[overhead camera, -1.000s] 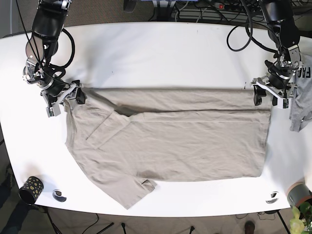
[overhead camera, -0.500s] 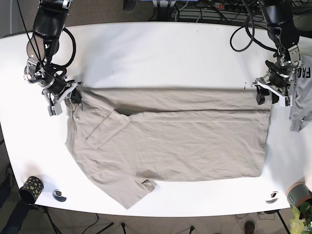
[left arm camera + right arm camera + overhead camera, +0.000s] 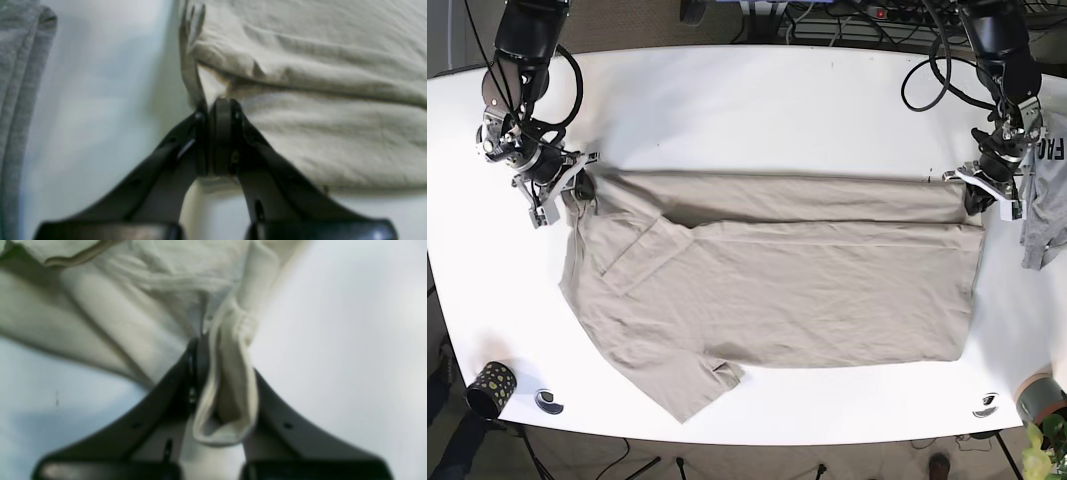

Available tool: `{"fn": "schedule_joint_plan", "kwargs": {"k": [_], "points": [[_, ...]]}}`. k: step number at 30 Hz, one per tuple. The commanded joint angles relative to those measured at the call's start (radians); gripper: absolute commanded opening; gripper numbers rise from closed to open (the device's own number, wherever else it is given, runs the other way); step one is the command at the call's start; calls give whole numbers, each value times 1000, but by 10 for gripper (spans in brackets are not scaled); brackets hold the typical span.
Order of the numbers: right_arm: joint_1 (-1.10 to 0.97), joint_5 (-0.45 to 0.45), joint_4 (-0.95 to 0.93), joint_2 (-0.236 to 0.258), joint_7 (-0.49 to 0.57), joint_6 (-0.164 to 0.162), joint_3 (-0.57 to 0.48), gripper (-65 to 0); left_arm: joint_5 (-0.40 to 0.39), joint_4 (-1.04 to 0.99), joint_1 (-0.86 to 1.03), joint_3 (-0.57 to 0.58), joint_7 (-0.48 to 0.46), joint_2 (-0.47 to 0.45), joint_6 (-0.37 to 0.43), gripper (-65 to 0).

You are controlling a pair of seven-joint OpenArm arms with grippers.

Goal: Fold the T-shirt properly
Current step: 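Pull the folded edge back toward the collar with both grippers, then release the shirt and move both grippers along its sides toward the hem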

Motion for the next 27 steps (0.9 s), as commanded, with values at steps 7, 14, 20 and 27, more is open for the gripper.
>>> {"fn": "schedule_joint_plan", "kwargs": {"k": [7, 14, 20, 27], "points": [[-83, 12, 181, -20, -112, 5, 119, -650, 14, 205, 134, 0, 56, -12, -3, -646], [-206, 9, 331, -60, -181, 13, 228, -645, 7, 333, 257, -33, 111, -33, -5, -646], [-340, 12, 437, -109, -183, 13, 231, -644, 7, 412, 366, -36, 111, -33, -5, -646], [-444, 14, 473, -160, -183, 13, 231, -644, 5, 445, 457, -37, 111, -33, -22, -647]]}}
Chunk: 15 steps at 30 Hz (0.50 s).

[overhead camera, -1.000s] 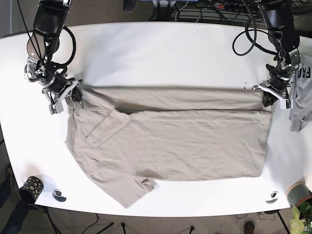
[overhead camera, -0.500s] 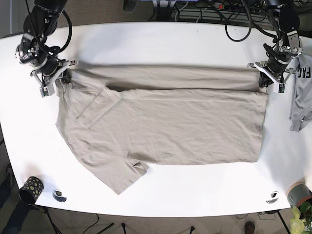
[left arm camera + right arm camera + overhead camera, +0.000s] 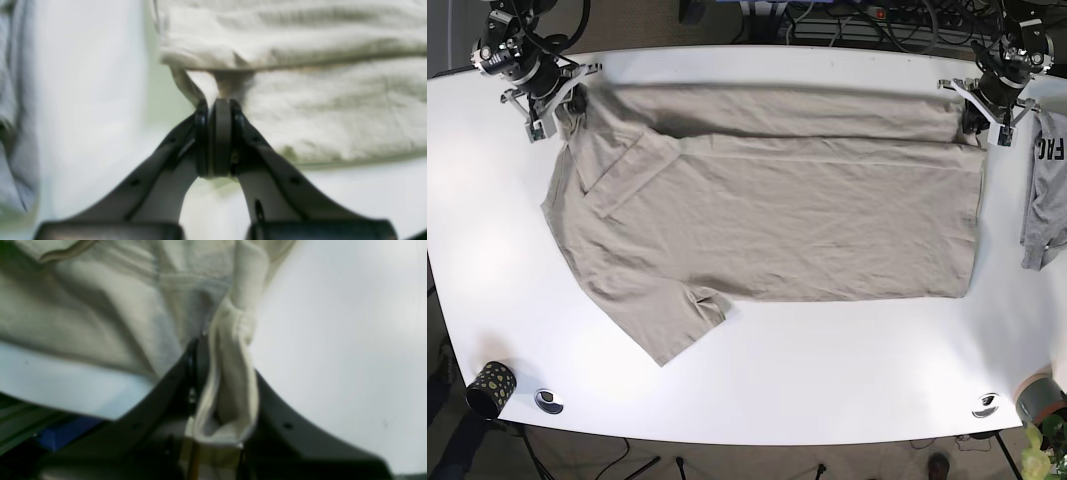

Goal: Fold the T-shirt properly
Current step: 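Release the shirt and move both grippers along its sides toward the hem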

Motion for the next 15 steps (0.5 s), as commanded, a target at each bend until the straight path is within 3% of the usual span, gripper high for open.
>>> {"fn": "schedule_joint_plan", "kwargs": {"k": [1, 9, 15], "points": [[-28, 14, 28, -15, 20, 5, 9, -644, -9, 24, 25, -12, -14, -18, -35, -647], [-63, 14, 37, -36, 20, 7, 66, -644, 1, 22, 57, -139, -12, 24, -177, -646], [-62, 14, 36, -33, 20, 7, 94, -642, 1, 24, 59, -167, 23, 21, -217, -646]]}}
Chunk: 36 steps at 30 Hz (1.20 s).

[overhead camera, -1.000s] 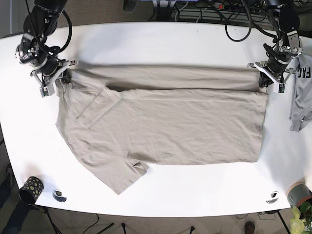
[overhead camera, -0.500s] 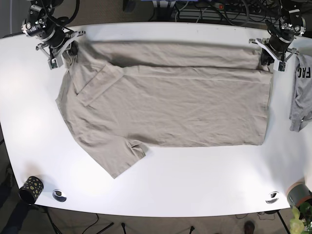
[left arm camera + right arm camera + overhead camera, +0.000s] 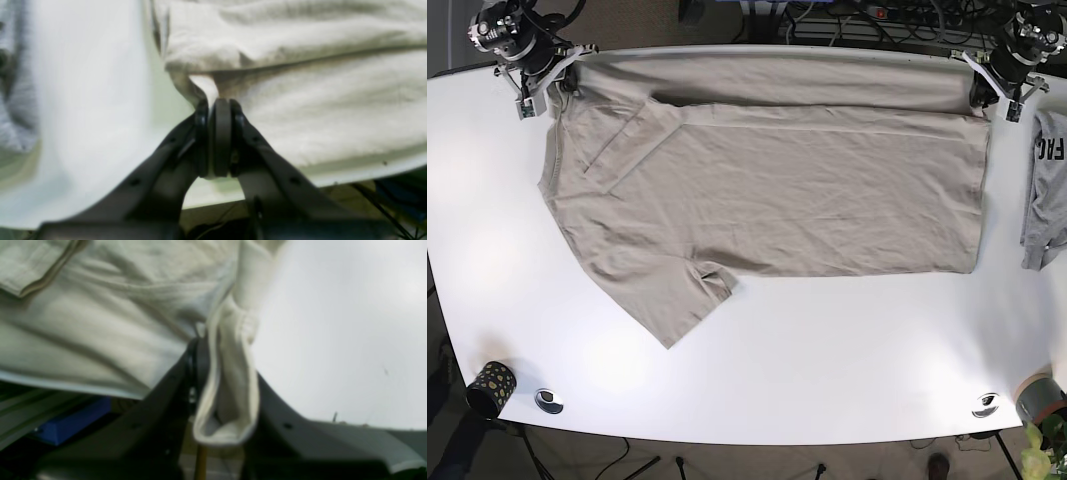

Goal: Fold the T-shirt properly
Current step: 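Release the shirt and move both grippers along its sides toward the hem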

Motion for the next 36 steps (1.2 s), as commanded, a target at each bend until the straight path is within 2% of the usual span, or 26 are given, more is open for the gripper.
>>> {"fn": "schedule_joint_plan", "kwargs": {"k": [1, 4, 7, 8, 10, 12, 14, 15, 17, 18, 22, 28, 34, 36], "points": [[-1, 12, 16, 14, 16, 3, 7, -640, -8, 18, 6, -25, -14, -14, -17, -646], [3, 7, 16, 14, 16, 3, 7, -569, -8, 18, 6, -47, -11, -11, -28, -644], [3, 10, 16, 14, 16, 3, 12, -384, -9, 18, 6, -51, -11, -11, -28, -632], [5, 12, 16, 13, 17, 3, 15, -304, -12, 18, 5, -51, -11, -11, -28, -600], [5, 12, 19, 13, 19, 3, 15, -198, -17, 20, 5, -53, -11, -11, -28, -521], [5, 13, 21, 11, 19, 3, 16, -119, -17, 35, 5, -56, -11, -10, -28, -415], [5, 22, 21, 9, 19, 7, 41, -103, -19, 60, 5, -74, -11, 3, -28, -347], [5, 47, 22, 9, 19, 25, 61, -103, -19, 78, 5, -85, -11, 19, -29, -325], [5, 98, 27, 11, 19, 32, 84, -103, -19, 103, 3, -97, -11, 39, -37, -310], [3, 134, 28, 13, 17, 32, 101, -103, -19, 122, 3, -102, -11, 49, -59, -307], [5, 206, 30, 14, 16, 32, 128, -103, -71, 161, 2, -105, 7, 58, -59, -306], [54, 216, 42, 49, 16, 32, 111, -103, -178, 202, -52, -134, 151, 58, -59, -306], [148, 214, 25, 79, 16, 32, 90, -103, -180, 207, -161, -133, 211, 59, -59, -306], [181, 214, 1, 103, 16, 32, 65, -103, -169, 205, -196, -133, 226, 61, -59, -306]]}}
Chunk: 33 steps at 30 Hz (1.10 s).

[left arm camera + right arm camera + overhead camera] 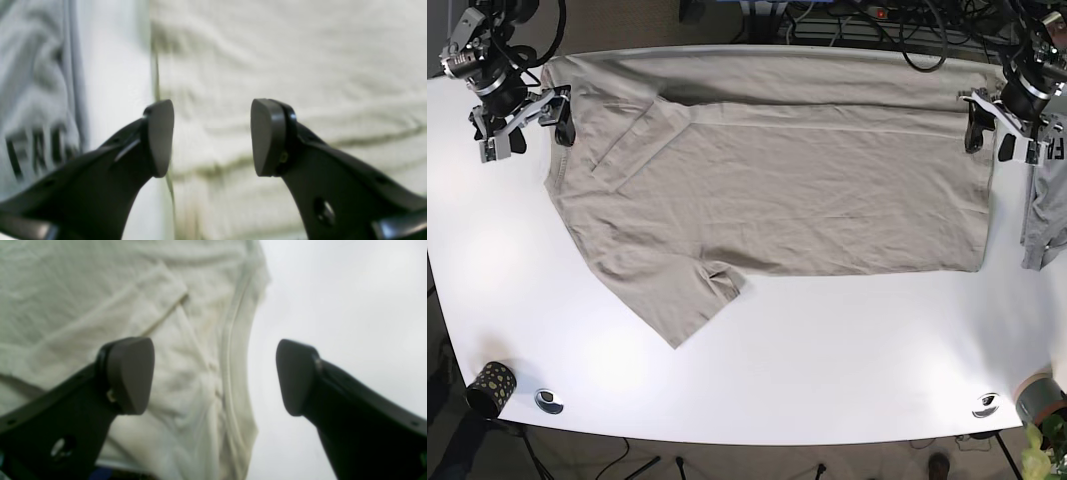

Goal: Fold the T-shirt properly
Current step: 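Release the shirt and move both grippers along its sides toward the hem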

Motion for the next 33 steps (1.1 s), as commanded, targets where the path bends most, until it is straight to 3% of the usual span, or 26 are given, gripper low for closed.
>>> {"fn": "schedule_joint_plan", "kwargs": {"k": [1, 8, 15, 19, 23, 33], "points": [[39, 12, -28, 46, 16, 6, -27, -103, 11, 17, -33, -6, -4, -12, -1, -306], [204, -23, -180, 109, 16, 6, -131, -103, 178, 14, -198, 23, 30, 36, -1, -306], [438, -230, -315, 107, 16, 6, -231, -103, 391, -79, -413, 83, 29, 75, -1, -306], [559, -322, -418, 110, 19, 6, -277, -103, 471, -158, -518, 84, 29, 94, -1, -306], [656, -385, -537, 109, 30, 6, -295, -103, 494, -216, -585, 84, 29, 94, -1, -306], [798, -497, -864, 112, 252, 6, -300, -103, 497, -282, -630, 84, 27, 94, -1, -306]]}}
